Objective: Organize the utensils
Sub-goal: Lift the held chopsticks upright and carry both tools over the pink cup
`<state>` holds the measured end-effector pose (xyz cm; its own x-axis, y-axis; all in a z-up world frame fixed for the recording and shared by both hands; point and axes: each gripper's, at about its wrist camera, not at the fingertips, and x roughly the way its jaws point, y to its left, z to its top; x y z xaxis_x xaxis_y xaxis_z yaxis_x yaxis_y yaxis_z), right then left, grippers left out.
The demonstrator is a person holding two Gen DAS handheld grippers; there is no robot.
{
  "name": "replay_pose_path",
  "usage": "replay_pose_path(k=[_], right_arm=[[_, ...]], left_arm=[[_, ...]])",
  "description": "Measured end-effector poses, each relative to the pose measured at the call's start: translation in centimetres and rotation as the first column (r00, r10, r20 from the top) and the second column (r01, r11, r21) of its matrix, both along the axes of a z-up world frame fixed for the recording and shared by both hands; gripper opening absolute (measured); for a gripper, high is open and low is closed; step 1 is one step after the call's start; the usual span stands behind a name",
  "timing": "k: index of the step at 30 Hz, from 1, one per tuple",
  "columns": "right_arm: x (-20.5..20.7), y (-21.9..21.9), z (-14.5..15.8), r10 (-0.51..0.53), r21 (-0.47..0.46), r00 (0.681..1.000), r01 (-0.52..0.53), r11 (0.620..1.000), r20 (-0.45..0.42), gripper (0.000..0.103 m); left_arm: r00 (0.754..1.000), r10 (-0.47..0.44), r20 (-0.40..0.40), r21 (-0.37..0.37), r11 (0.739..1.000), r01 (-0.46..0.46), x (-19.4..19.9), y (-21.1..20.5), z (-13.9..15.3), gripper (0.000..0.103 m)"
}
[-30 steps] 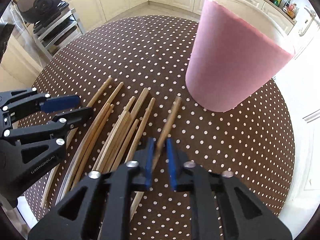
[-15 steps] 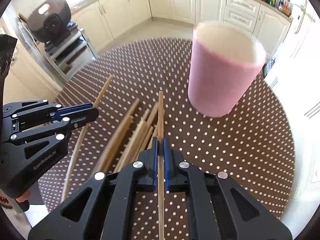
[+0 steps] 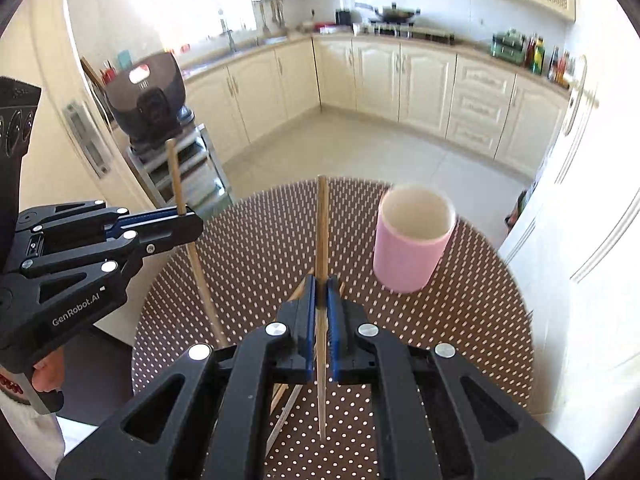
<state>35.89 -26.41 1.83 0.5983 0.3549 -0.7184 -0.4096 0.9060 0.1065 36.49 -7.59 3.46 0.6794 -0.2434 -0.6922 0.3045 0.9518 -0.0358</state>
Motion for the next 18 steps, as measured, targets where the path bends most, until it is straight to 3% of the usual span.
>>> replay_pose_path(k=[8, 18], right_arm=[[-0.1, -0.9, 4.1, -0.067, 0.046, 0.986, 0.061, 0.997, 0.156, 0.004], [1.7, -2.0, 6.4, -0.178, 0.105, 0.915, 0.149, 0.983, 0.363, 0.004]], left_arm=[[0.985, 0.000, 0.173, -0.079, 0.997, 0.014, -1.4, -0.5, 4.1, 0.005], [0.959, 0.043, 0.281, -0.189, 0.982, 0.011, 1.4, -2.8, 6.4, 0.005]])
